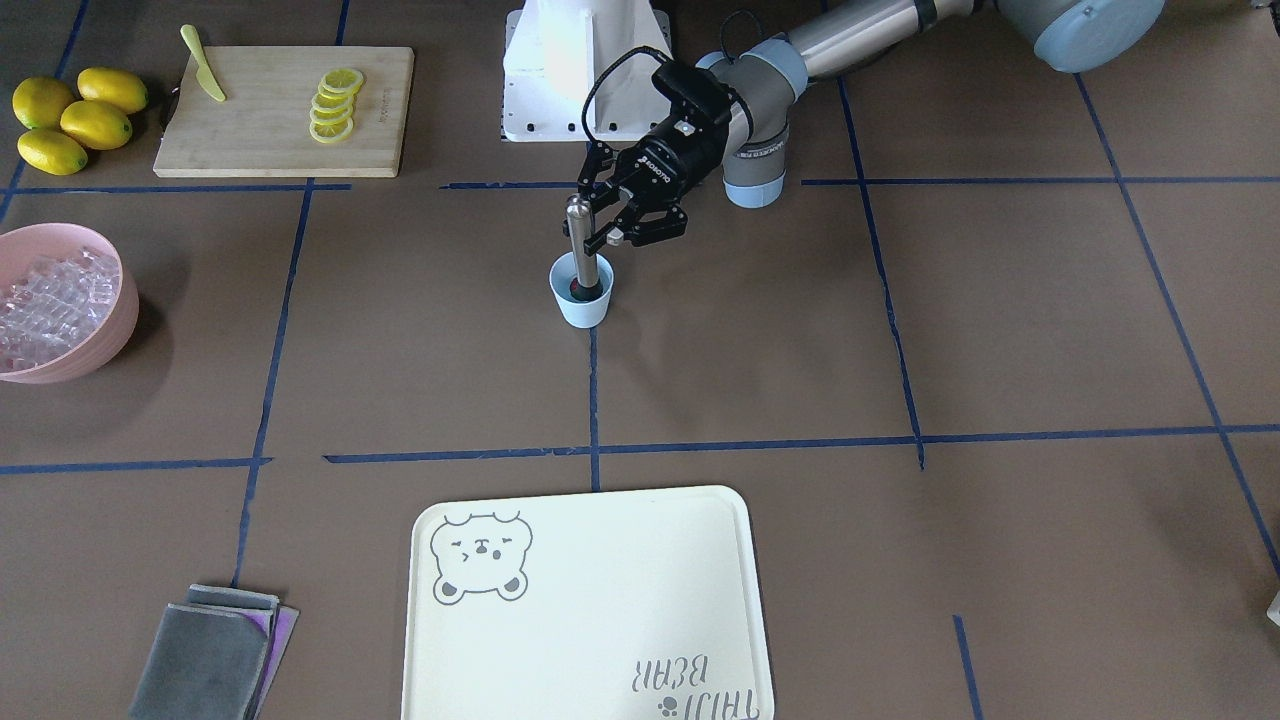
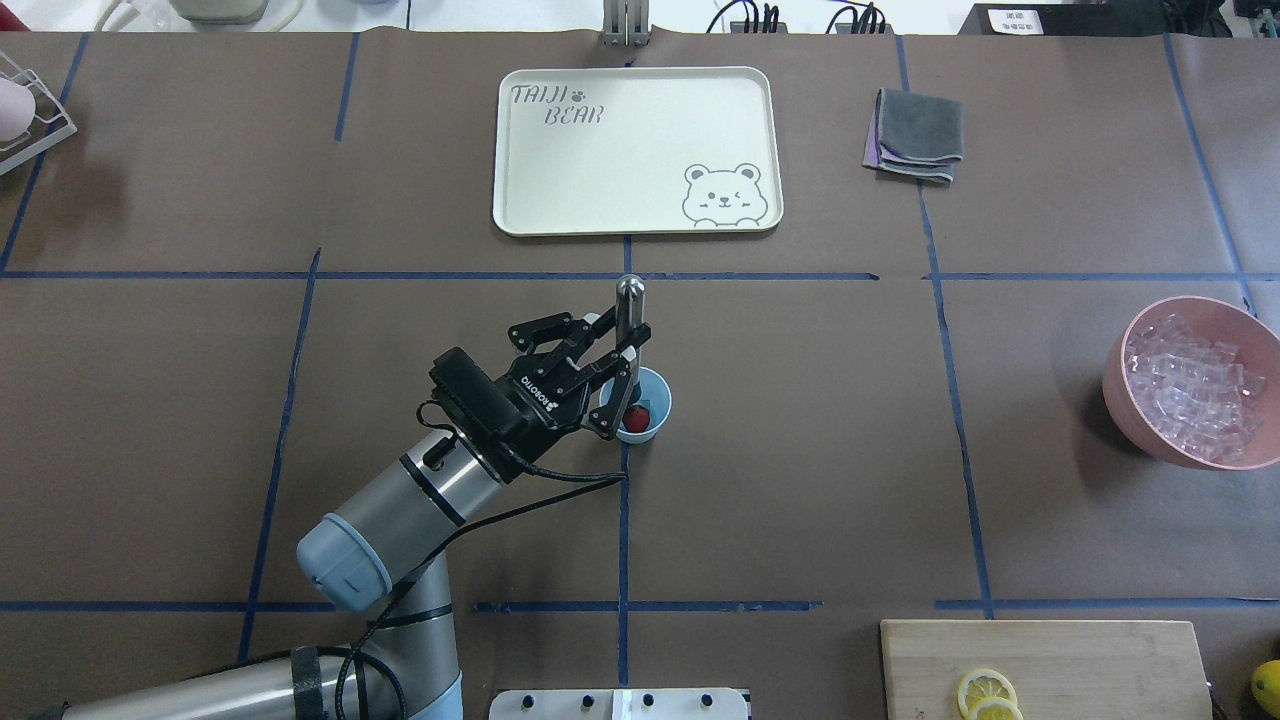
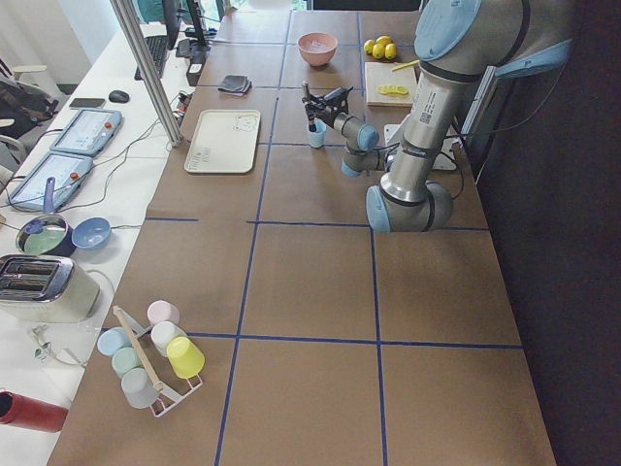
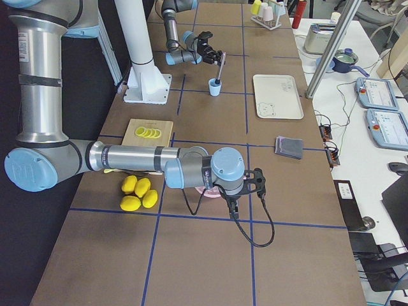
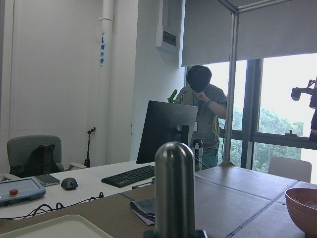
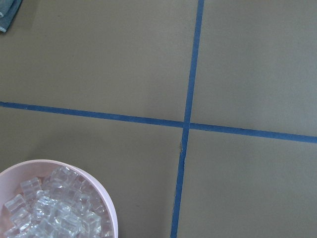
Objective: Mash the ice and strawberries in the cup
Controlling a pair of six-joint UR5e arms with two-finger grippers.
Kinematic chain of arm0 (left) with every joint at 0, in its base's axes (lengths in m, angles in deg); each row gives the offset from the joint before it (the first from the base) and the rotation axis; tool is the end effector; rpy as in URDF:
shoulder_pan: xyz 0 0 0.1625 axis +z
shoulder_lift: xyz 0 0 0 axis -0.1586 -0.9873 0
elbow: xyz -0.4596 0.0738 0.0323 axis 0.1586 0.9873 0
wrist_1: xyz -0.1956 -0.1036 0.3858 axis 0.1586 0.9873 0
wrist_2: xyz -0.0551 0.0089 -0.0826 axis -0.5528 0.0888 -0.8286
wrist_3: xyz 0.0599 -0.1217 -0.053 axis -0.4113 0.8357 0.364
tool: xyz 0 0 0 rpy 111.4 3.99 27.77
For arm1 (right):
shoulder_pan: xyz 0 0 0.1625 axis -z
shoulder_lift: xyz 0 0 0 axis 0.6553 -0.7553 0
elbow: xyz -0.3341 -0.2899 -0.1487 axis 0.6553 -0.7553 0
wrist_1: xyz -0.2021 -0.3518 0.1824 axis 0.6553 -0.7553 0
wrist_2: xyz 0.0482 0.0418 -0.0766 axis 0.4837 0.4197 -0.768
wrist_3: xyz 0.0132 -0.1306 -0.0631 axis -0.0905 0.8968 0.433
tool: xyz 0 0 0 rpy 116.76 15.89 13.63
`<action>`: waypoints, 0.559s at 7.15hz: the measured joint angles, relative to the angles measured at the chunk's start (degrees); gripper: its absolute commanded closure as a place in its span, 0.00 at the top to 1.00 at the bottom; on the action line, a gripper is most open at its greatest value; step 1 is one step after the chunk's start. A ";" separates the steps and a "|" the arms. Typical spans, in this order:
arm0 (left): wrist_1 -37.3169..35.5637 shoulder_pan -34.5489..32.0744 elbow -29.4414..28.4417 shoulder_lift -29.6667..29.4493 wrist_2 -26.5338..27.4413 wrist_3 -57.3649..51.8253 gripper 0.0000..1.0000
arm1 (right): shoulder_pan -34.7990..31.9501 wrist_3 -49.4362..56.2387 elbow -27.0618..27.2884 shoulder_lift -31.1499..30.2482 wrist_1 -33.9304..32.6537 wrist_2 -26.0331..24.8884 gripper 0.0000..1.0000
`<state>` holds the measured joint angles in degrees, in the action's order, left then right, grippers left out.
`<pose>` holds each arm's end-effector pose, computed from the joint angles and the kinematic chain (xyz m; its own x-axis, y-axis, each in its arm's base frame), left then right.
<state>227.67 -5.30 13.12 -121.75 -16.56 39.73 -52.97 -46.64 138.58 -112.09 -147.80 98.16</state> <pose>0.6340 -0.3824 0.2414 0.4372 0.7174 -0.5424 0.7354 0.0619 0.6748 0.0552 -0.5055 0.6971 0.6421 -0.1159 0.7578 -0.0383 0.9824 0.1827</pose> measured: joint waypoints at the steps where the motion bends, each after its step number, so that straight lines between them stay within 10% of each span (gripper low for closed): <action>1: 0.01 0.01 -0.91 -0.39 0.04 0.60 0.00 | 0.00 0.02 -0.03 0.00 0.00 0.00 0.99; 4: 0.02 0.36 -2.93 -1.93 0.48 0.99 0.00 | -0.03 0.03 0.00 0.03 0.00 -0.02 0.99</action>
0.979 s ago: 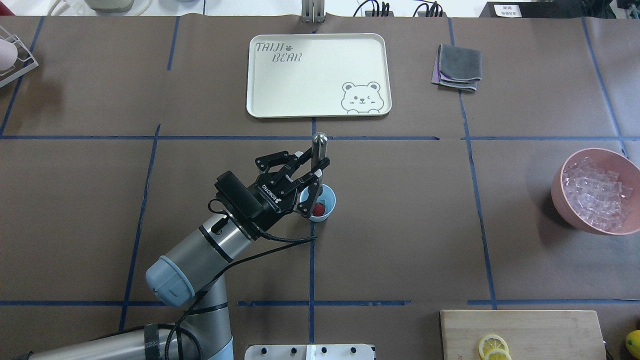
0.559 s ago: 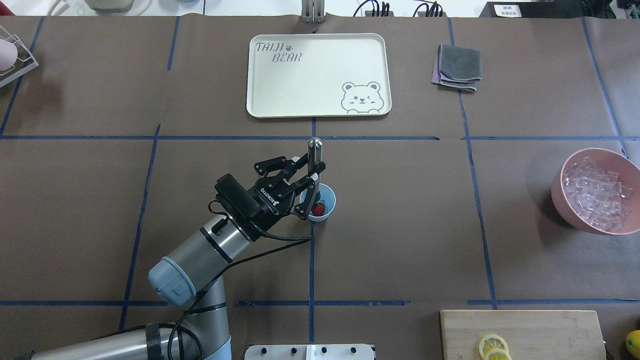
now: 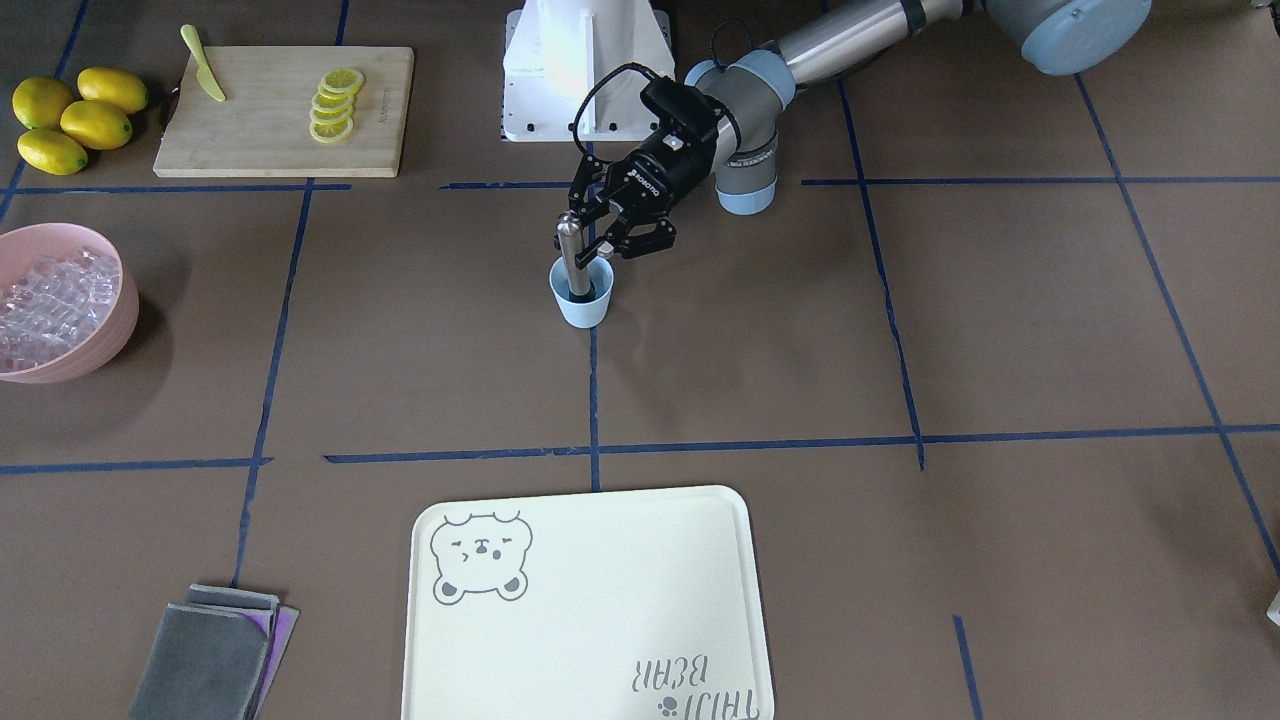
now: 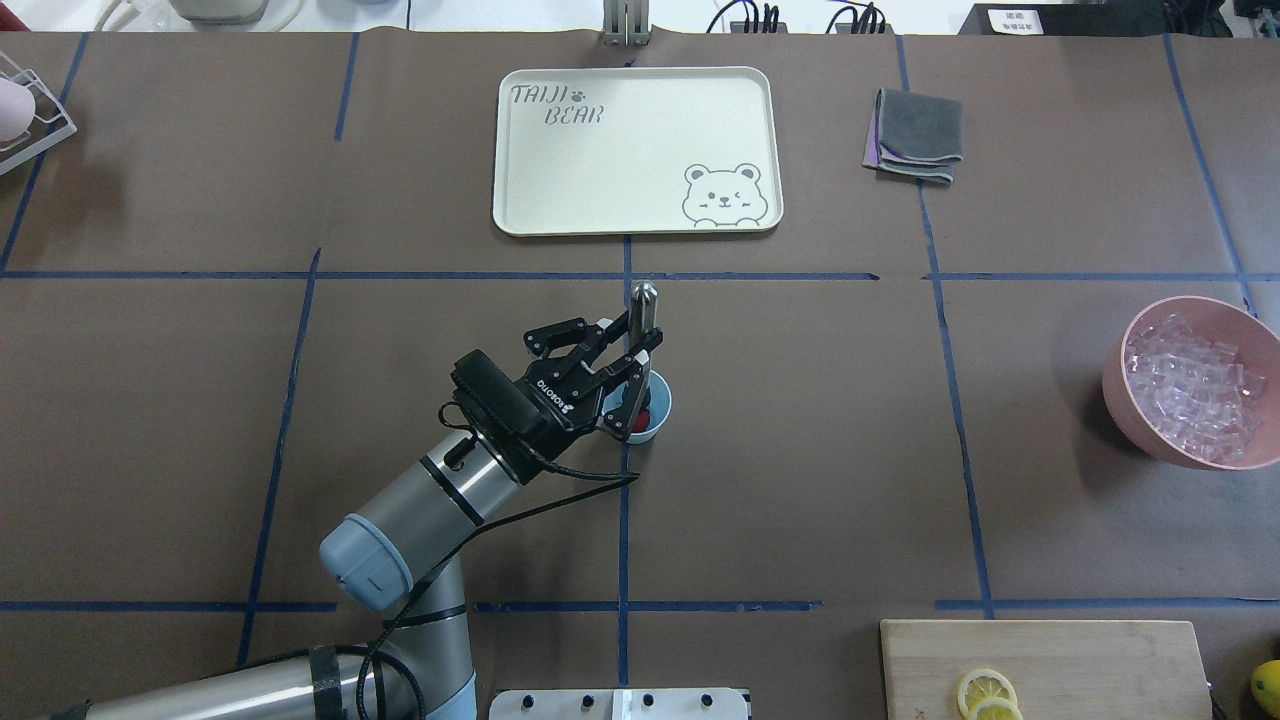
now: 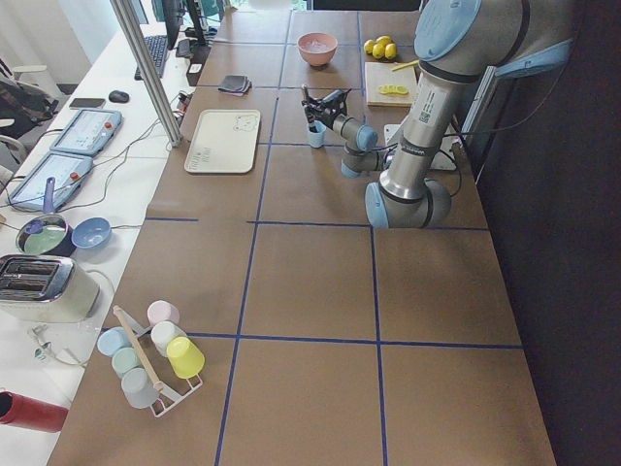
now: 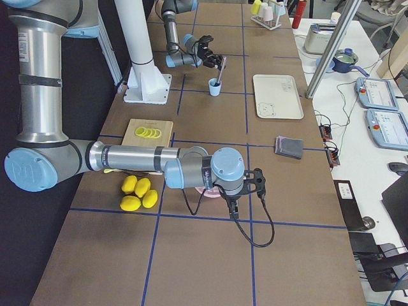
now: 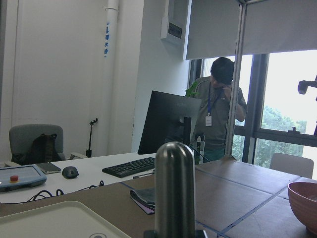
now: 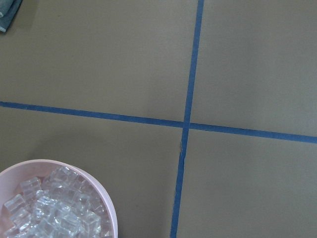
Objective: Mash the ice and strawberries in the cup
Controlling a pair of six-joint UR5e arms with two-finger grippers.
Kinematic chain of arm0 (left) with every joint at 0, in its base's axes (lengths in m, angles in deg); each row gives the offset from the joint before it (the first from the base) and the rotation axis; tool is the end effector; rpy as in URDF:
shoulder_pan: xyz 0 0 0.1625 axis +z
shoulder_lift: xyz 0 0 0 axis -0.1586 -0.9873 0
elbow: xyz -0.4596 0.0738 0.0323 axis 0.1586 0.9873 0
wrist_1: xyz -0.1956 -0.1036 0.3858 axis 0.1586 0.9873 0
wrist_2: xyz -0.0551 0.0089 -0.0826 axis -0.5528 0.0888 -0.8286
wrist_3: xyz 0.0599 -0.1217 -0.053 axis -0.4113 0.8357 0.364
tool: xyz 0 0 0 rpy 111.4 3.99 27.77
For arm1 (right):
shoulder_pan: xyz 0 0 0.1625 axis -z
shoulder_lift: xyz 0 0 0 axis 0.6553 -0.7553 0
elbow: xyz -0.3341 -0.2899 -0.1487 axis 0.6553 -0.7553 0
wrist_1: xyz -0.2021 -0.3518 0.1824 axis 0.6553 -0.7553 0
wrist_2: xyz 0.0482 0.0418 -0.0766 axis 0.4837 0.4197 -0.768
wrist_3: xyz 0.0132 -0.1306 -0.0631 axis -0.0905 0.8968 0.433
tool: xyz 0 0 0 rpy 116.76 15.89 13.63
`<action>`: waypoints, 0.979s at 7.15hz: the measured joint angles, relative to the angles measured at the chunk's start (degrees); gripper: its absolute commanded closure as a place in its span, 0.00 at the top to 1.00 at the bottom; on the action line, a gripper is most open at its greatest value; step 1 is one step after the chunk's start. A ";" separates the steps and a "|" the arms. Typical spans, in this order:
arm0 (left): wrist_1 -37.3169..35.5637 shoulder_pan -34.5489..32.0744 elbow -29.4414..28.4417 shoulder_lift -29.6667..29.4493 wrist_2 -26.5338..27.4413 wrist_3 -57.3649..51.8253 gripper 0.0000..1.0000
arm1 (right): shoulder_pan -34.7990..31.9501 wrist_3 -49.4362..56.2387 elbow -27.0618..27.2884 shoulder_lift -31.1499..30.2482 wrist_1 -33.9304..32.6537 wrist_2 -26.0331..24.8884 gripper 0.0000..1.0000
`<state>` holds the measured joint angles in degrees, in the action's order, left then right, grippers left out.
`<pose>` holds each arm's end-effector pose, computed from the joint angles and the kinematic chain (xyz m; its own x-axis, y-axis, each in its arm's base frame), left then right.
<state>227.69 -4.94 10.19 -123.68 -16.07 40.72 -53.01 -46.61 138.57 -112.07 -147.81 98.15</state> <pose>0.6528 -0.3836 0.2401 0.4334 0.7110 -0.5538 0.7326 0.0800 0.6759 0.0556 -0.5056 0.6971 0.6424 -0.1159 0.7576 -0.0386 0.9823 0.1831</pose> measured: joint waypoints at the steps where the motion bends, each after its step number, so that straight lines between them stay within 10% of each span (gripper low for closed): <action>1: 0.00 0.11 -0.21 -0.07 0.32 0.01 0.00 | 0.00 0.00 -0.02 0.03 0.00 -0.04 0.99; 7: 0.02 0.21 -1.21 -0.06 1.17 0.08 0.00 | 0.00 0.09 -0.06 0.06 0.00 -0.07 0.99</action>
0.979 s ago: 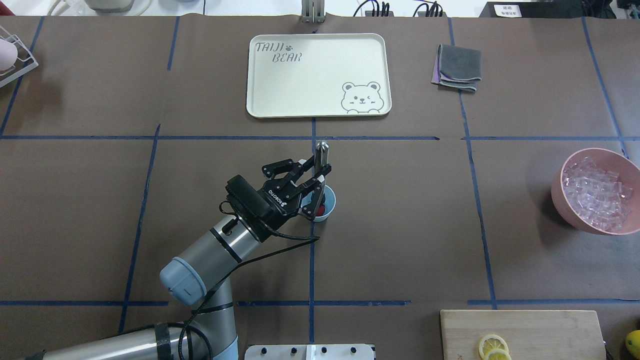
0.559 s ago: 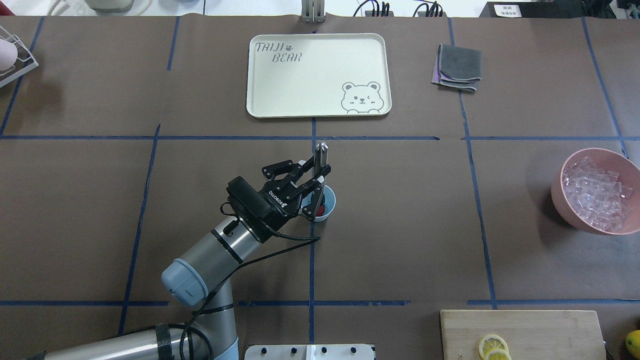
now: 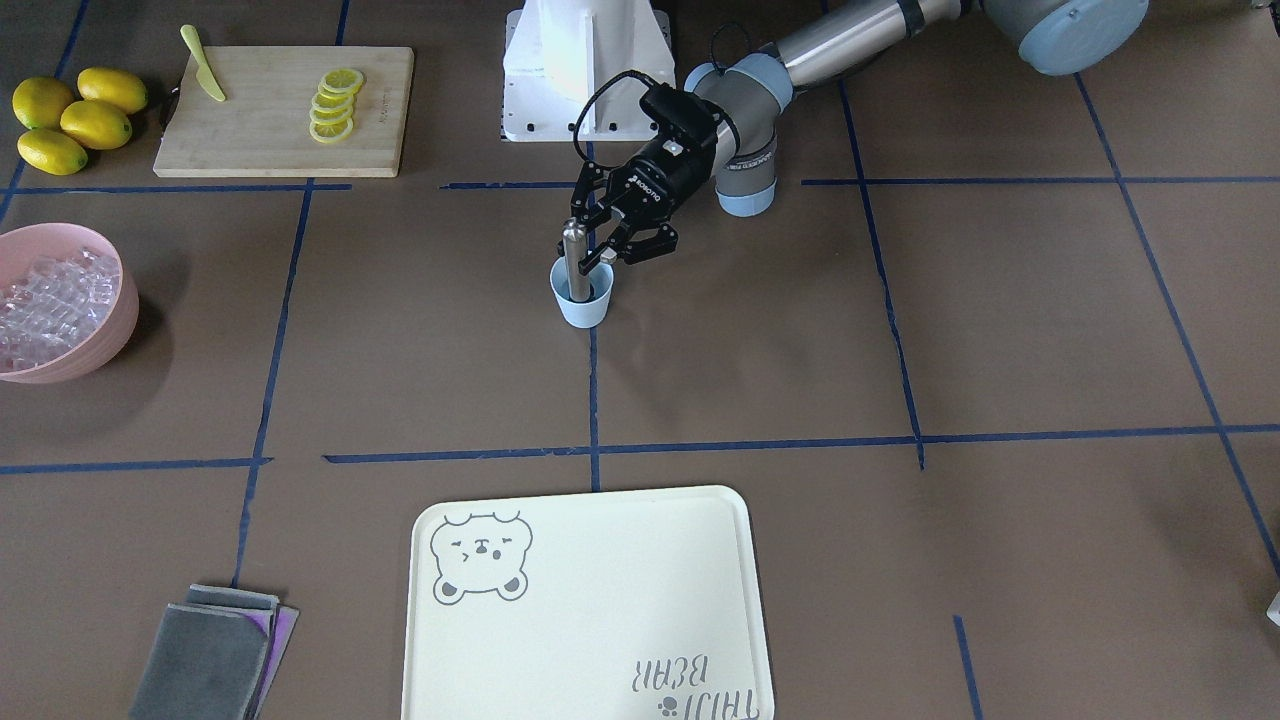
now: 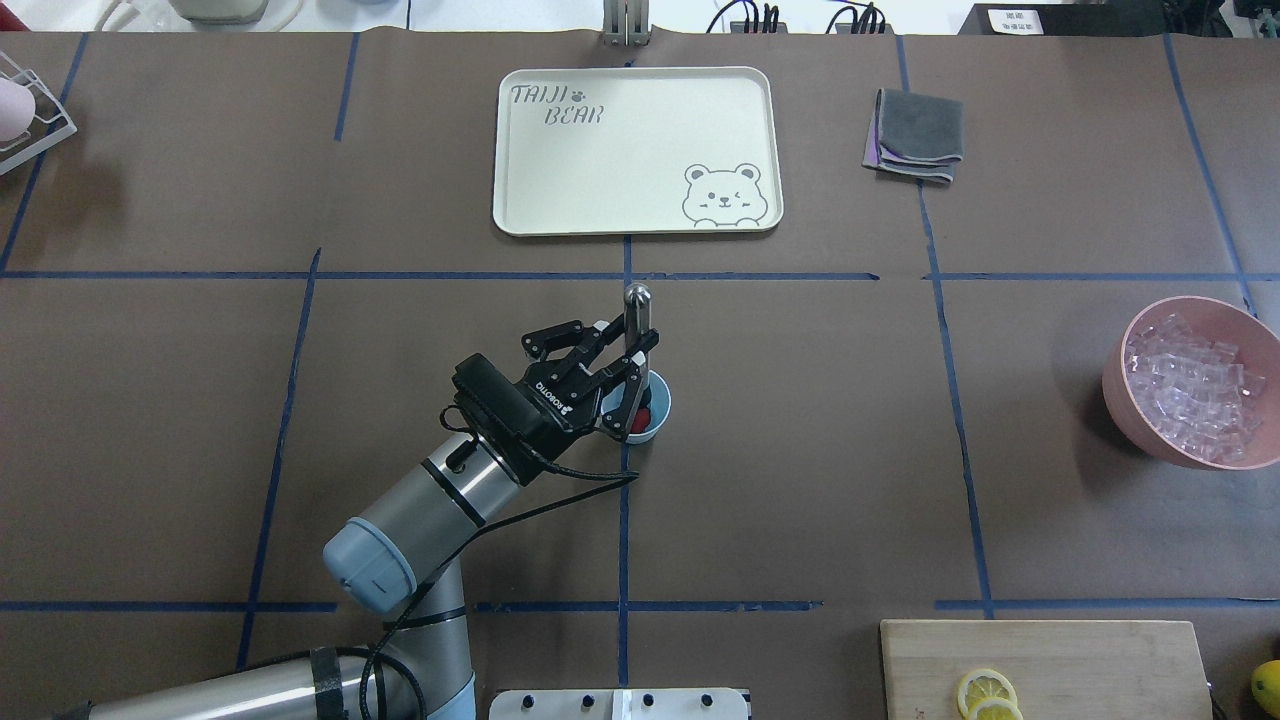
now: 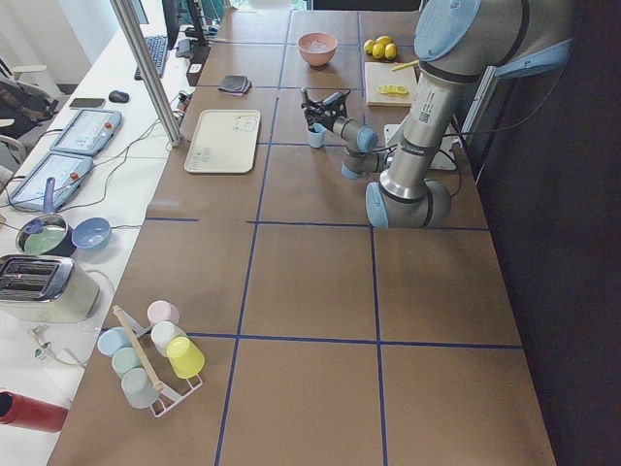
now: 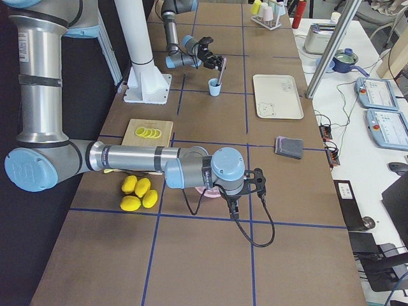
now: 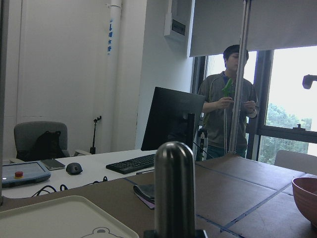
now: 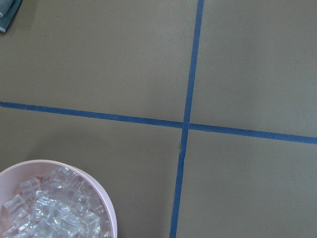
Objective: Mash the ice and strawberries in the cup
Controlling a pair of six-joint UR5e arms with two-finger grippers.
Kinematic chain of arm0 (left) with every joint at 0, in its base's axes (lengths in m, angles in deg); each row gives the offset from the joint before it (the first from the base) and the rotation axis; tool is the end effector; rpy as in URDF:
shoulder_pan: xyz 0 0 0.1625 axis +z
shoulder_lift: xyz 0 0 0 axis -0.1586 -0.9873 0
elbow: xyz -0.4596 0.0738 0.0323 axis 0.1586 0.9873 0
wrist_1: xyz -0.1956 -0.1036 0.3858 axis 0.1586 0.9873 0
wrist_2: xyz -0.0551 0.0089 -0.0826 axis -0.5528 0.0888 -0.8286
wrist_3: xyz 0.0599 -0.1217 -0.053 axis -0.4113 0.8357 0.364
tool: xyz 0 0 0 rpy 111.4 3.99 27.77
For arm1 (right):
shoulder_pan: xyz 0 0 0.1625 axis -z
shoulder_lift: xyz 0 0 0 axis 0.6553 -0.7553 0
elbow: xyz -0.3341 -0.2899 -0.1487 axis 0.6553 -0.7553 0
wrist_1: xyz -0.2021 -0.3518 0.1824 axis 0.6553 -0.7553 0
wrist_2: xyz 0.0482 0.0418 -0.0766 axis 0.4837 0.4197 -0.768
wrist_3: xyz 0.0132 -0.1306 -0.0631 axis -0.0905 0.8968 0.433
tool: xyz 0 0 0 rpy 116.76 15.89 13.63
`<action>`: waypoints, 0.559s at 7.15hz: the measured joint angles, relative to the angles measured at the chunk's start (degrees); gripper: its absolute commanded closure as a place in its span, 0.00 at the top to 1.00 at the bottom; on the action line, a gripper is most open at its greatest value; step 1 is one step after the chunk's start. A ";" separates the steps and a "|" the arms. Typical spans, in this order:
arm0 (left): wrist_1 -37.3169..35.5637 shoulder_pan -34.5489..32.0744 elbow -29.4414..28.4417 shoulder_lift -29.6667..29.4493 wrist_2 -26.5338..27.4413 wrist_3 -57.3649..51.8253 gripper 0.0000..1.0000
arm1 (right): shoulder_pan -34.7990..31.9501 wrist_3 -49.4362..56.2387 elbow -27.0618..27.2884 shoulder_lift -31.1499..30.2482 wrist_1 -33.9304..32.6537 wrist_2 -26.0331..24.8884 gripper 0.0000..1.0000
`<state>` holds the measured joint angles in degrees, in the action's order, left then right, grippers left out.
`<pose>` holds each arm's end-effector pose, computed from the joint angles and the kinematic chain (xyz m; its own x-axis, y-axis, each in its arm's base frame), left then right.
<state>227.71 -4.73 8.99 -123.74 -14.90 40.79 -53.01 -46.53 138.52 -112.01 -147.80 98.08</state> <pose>0.6581 -0.3847 0.2496 0.4506 0.6961 -0.5589 0.7233 0.0823 0.6857 0.0558 -0.5061 0.6971 0.6434 -0.1174 0.7565 -0.0377 0.9821 0.1844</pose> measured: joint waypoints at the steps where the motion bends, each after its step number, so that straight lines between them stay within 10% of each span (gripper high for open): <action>1: 0.02 0.09 -0.01 0.03 0.23 0.00 0.00 | 0.00 0.00 0.00 0.00 0.00 0.00 0.99; 4: -1.01 -0.03 5.12 1.41 0.18 0.04 0.00 | 0.00 -0.02 0.33 0.00 0.00 0.10 0.99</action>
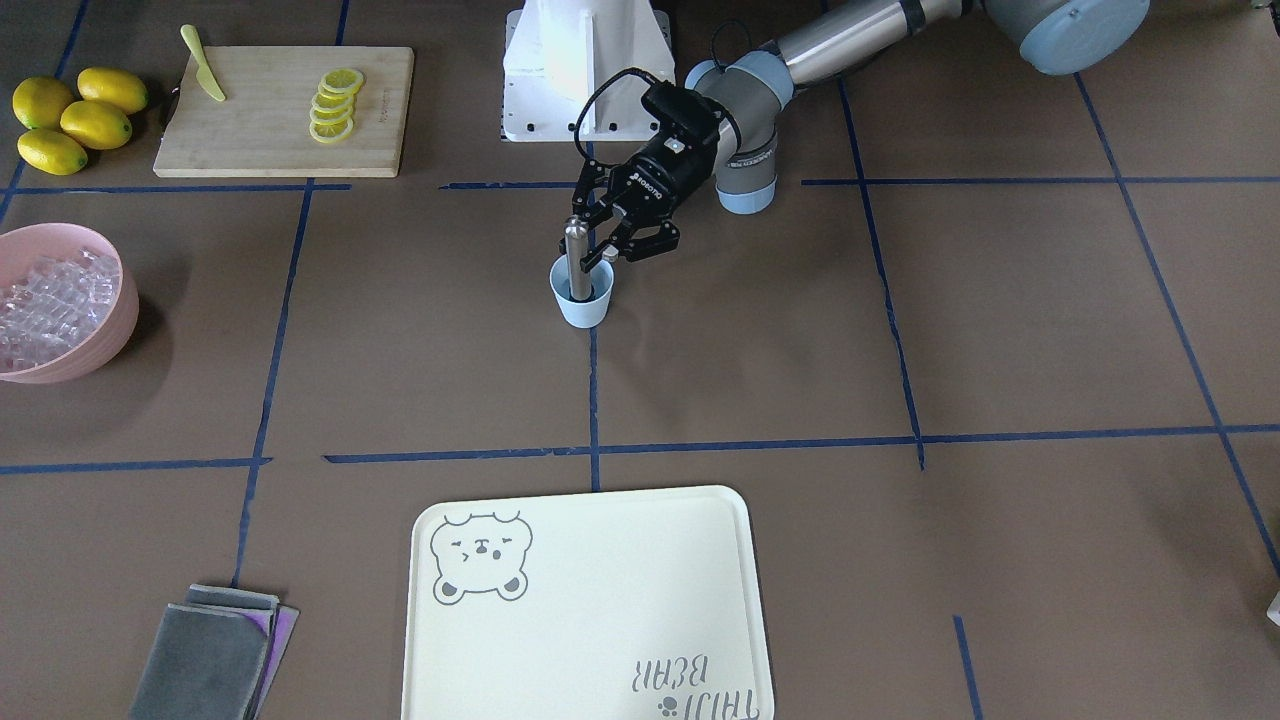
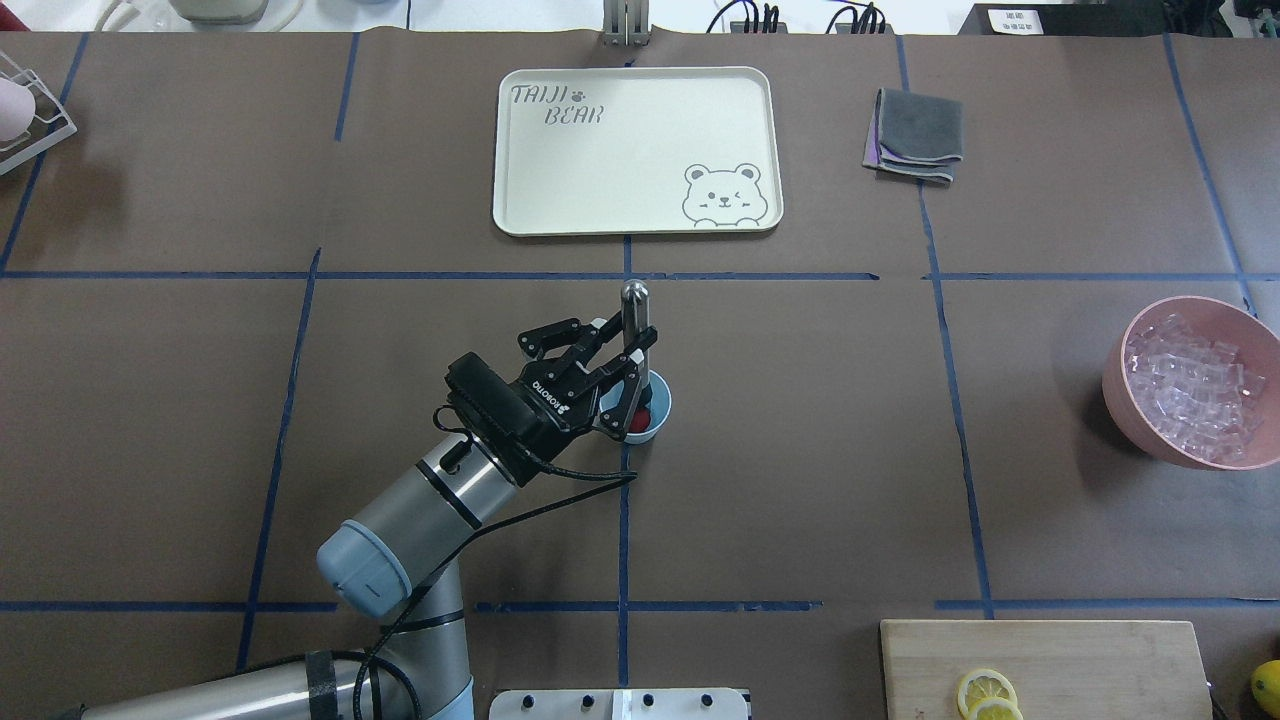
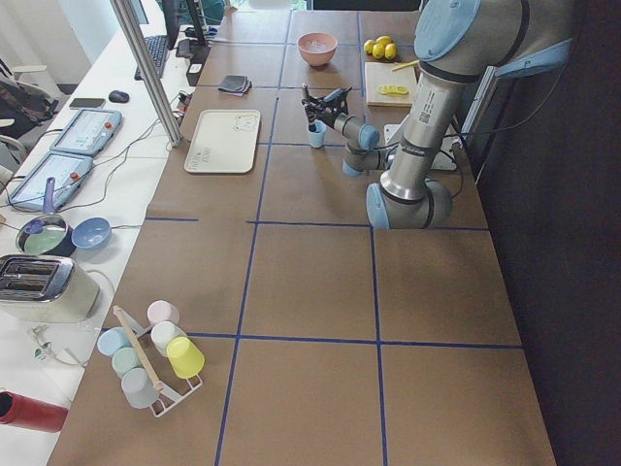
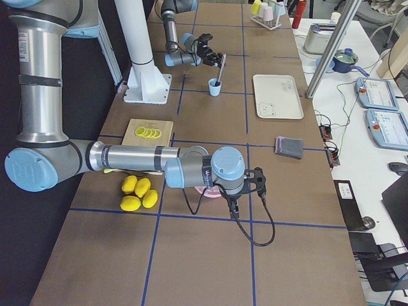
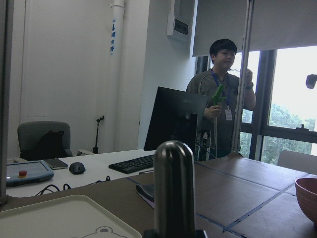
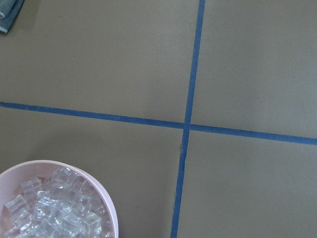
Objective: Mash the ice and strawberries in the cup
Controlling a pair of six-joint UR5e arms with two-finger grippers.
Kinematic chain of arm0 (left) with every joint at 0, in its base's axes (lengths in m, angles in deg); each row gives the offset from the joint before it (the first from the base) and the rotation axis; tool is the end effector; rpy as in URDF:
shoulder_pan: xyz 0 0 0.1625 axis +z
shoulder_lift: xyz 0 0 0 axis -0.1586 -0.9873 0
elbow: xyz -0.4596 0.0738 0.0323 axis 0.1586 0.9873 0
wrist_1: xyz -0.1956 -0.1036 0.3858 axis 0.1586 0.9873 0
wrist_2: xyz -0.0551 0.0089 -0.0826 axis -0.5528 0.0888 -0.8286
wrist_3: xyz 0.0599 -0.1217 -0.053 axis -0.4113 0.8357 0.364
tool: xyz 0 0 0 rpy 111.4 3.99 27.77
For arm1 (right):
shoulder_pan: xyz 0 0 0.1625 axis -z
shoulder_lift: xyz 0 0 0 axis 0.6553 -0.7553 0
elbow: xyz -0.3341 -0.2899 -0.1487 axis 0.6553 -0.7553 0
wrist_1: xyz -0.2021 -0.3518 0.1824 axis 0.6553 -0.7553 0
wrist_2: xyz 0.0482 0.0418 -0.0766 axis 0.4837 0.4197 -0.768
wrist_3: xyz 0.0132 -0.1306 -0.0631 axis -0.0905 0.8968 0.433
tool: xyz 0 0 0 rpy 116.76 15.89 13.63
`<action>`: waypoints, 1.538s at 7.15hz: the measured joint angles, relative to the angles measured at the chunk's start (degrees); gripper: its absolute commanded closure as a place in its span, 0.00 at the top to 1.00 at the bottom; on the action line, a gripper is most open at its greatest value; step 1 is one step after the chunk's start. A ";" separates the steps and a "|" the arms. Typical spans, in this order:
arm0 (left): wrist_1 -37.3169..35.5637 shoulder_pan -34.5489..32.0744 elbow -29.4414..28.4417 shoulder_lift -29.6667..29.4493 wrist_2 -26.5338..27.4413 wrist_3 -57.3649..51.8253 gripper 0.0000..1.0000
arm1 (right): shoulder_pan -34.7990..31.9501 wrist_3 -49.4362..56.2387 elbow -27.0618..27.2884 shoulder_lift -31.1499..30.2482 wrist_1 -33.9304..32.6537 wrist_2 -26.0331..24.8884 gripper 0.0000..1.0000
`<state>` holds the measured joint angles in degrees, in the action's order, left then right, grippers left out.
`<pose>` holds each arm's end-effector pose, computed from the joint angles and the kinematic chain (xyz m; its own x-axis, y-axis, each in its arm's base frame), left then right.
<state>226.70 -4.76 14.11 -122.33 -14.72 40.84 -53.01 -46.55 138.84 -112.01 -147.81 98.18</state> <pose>0.6327 -0.3792 0.2290 0.4260 0.7001 -0.5731 0.7548 0.0743 0.6518 0.0556 -0.5064 0.6940 0.6423 -0.1214 0.7568 -0.0379 0.9811 0.1895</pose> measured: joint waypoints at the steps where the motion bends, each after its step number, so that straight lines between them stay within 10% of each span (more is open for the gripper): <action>1: -1.27 -0.04 3.01 0.93 -0.08 -0.01 0.00 | 0.00 -0.02 0.12 0.00 0.00 0.06 0.99; 5: -16.74 -1.48 21.88 5.43 -0.46 1.73 0.00 | 0.00 -0.06 0.59 -0.15 0.00 0.16 0.99; 11: -28.94 -18.82 24.83 16.02 -18.75 30.41 0.00 | 0.00 -0.12 1.11 -0.16 -0.04 0.21 0.99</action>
<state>197.77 -23.59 38.94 -106.31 -33.47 71.24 -53.01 -46.67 139.95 -112.17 -147.84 98.39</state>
